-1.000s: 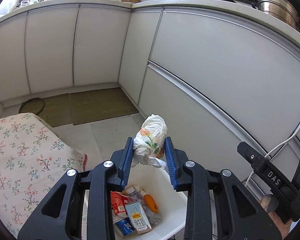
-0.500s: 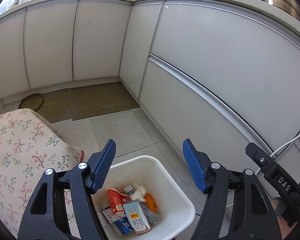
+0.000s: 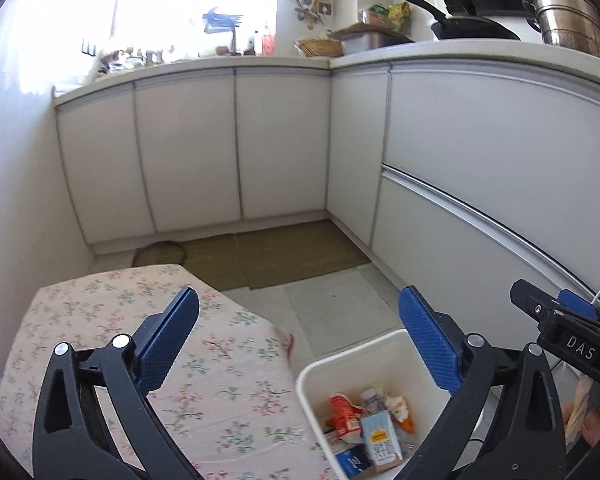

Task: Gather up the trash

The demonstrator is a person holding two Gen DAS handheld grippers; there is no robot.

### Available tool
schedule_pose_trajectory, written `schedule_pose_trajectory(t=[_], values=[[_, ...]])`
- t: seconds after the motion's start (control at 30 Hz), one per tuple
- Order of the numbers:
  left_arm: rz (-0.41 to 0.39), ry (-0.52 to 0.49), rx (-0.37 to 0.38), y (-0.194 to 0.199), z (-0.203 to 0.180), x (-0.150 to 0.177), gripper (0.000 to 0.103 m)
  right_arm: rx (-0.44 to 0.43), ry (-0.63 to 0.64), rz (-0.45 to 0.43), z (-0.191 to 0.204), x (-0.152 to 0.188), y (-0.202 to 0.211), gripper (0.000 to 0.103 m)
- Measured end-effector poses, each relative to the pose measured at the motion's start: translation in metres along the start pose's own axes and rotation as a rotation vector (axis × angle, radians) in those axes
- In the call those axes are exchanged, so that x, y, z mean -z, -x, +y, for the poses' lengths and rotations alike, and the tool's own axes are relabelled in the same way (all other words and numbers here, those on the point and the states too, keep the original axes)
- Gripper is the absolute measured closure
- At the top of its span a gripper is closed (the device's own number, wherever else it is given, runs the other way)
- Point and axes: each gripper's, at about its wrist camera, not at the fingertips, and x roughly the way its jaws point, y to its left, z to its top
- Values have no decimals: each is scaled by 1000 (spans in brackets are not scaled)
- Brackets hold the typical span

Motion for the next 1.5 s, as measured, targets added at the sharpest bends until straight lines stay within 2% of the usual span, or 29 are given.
schedule_pose_trajectory(t=[0.17, 0.27, 0.37, 0.4, 0.5, 0.63, 0.97, 1.5], values=[[-19, 30, -136, 46, 57, 5, 7, -94, 83, -47, 67, 21, 30, 6], [18, 48, -176, 64, 89, 10, 7, -113, 131, -86, 103, 38, 50, 6], [62, 48, -327, 80, 113, 18, 7, -88, 204, -148, 136, 57, 71, 6], [68, 51, -341, 87, 119, 21, 7, -104, 226, -168, 146, 63, 78, 6], [94, 98, -325, 100, 142, 32, 7, -145, 248, -153, 163, 74, 87, 6], [102, 133, -327, 114, 158, 43, 7, -168, 245, -70, 177, 83, 85, 6], [139, 157, -297, 113, 170, 51, 7, -203, 238, 2, 187, 90, 72, 6], [176, 181, -279, 102, 180, 56, 7, -207, 267, 13, 197, 96, 58, 6]])
